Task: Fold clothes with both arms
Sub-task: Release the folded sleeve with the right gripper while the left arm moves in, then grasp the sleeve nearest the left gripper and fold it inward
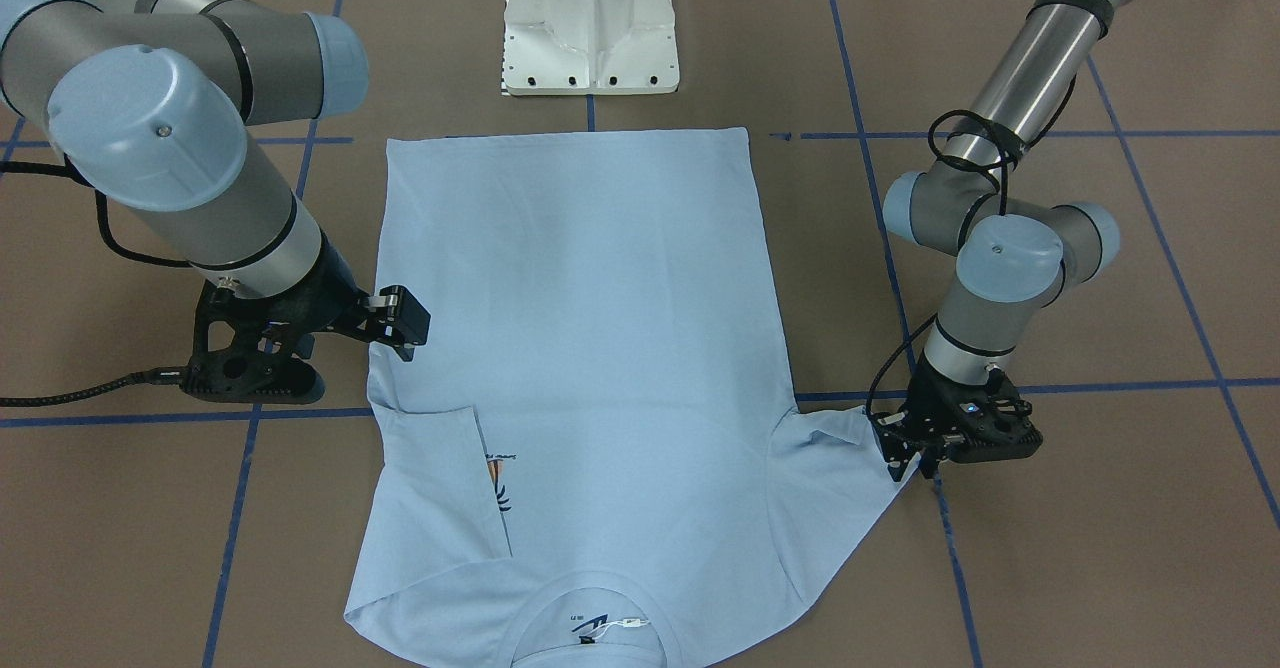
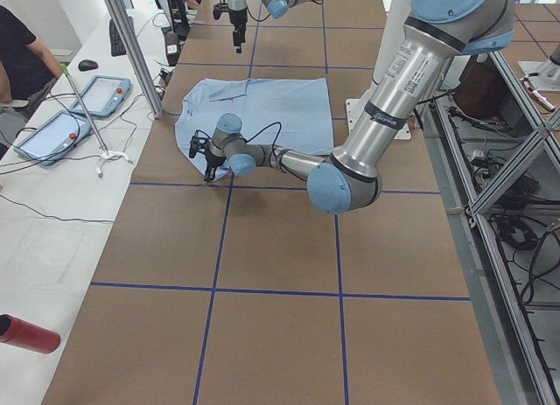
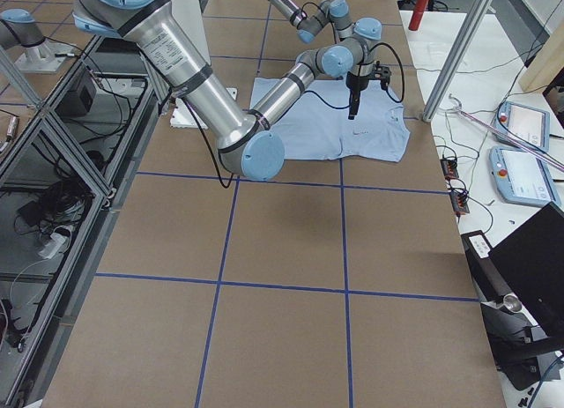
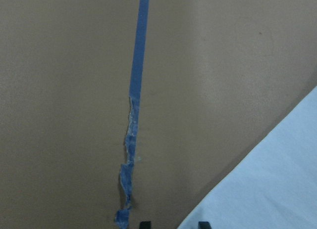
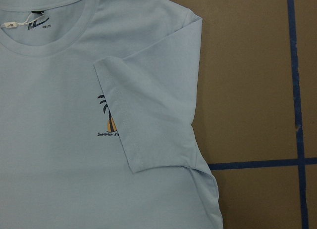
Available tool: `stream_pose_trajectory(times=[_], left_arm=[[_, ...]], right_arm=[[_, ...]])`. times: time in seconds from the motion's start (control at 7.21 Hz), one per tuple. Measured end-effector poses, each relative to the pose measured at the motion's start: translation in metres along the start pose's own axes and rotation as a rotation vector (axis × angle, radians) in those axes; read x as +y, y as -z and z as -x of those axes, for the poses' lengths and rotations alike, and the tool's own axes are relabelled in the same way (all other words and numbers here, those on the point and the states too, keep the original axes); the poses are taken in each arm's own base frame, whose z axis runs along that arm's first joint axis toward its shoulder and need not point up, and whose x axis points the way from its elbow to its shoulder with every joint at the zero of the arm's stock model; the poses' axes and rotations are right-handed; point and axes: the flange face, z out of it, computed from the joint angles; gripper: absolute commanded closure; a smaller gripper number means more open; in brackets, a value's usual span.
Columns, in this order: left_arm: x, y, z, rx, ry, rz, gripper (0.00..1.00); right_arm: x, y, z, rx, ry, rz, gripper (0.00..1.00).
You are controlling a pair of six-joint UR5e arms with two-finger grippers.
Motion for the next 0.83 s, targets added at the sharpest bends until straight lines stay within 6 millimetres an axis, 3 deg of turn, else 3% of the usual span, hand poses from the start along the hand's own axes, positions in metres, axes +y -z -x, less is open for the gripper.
stream_pose_trajectory(times=[0.28, 0.42, 0.69, 0.83], left_arm=[[-0.003, 0.013, -0.012, -0.023, 0.005, 0.013, 1.0], [-0.008, 0.028, -0.031, -0.046, 0.013, 0.027, 1.0], [-0.033, 0.062, -0.104, -0.092, 0.046, 0.055, 1.0], [-0.044, 0.064, -0.155, -0.099, 0.086, 0.068, 1.0]], right_arm=[[0.0, -0.004, -0.001, 0.005, -0.002, 0.004, 0.0], [0.0, -0.005, -0.002, 0.007, -0.003, 0.005, 0.0], [0.0, -0.007, -0.002, 0.008, -0.003, 0.006, 0.0], [0.0, -0.007, -0.002, 0.009, -0.003, 0.007, 0.0]])
